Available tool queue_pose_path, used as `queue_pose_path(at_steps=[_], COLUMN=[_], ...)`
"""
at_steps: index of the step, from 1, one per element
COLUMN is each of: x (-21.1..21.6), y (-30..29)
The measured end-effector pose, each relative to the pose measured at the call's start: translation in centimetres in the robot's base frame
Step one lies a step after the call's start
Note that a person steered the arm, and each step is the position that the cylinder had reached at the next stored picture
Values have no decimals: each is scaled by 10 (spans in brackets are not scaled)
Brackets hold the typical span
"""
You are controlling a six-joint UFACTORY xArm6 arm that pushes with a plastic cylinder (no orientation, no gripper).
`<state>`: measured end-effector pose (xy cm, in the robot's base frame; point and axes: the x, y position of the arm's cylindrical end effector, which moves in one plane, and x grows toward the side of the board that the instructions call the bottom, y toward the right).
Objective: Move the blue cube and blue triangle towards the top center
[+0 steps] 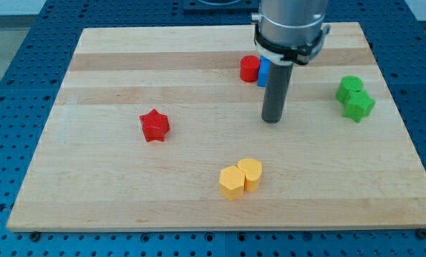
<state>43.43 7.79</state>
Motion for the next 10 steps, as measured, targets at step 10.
queue_pose_path(at_steps=[10], x=[-93], y=[36])
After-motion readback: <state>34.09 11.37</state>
